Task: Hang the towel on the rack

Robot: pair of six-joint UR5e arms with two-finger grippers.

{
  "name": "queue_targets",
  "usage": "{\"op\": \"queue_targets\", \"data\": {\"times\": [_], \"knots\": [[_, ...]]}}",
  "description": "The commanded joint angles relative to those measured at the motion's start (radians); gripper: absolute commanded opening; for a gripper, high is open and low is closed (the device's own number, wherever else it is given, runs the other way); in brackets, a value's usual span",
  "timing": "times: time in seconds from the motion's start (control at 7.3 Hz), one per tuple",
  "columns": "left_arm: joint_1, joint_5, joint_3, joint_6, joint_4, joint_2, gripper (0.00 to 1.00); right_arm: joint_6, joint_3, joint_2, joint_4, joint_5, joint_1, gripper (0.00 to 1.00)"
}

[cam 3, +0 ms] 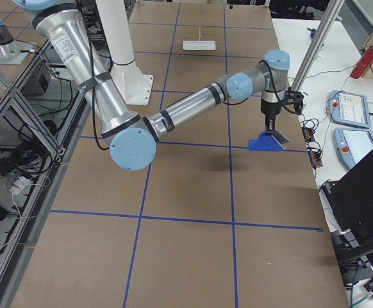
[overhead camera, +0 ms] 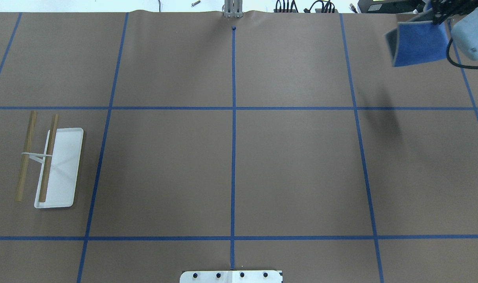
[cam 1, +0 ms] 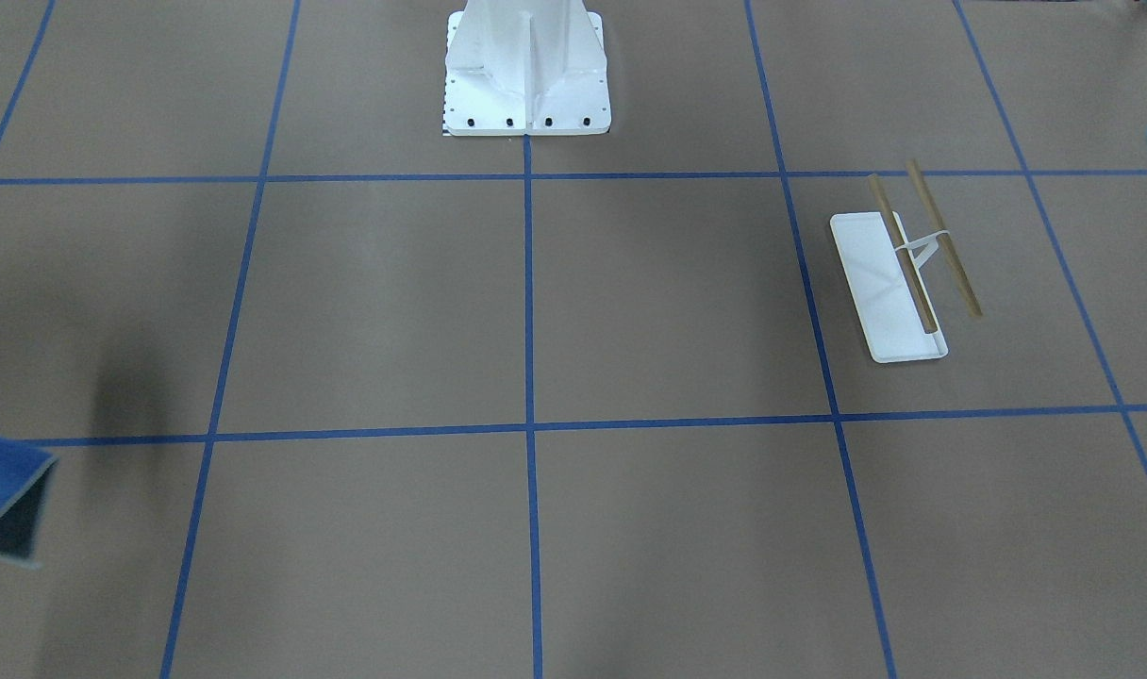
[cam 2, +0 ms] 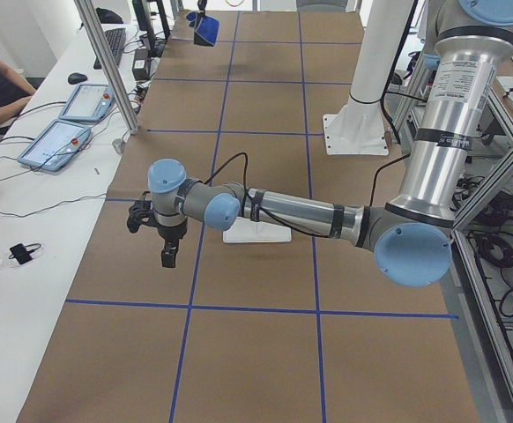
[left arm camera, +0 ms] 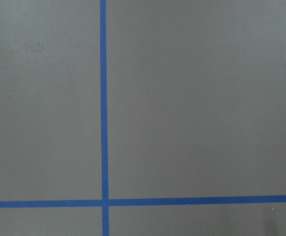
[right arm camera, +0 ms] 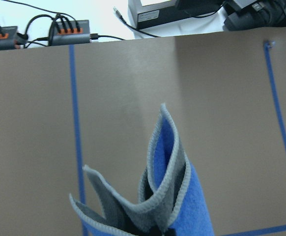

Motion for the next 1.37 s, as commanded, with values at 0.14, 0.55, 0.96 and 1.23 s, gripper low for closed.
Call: {"op": "queue_targets", "data": {"times": [0.14,0.55,0.96,1.23], "knots": [[0.026,-0.059,-0.007,-0.238,-0.035,-0.076,0.98,0.182,0.228,0.011,-0.043,-0.006,-0.164,0.00],[0.257,-0.082,-0.033,-0.770,-0.038,-0.273,0.98,0.173,0.323,0.075,-0.043,-0.115,-0.325,0.00],[0.403,-0.078,-0.073,-1.112,-0.040,-0.420,0.98,0.165,0.434,0.106,-0.047,-0.458,-0.628,0.00],[0.501,-0.076,-0.074,-1.262,-0.038,-0.535,0.98,0.162,0.434,0.132,-0.047,-0.631,-0.771,0.00]]}}
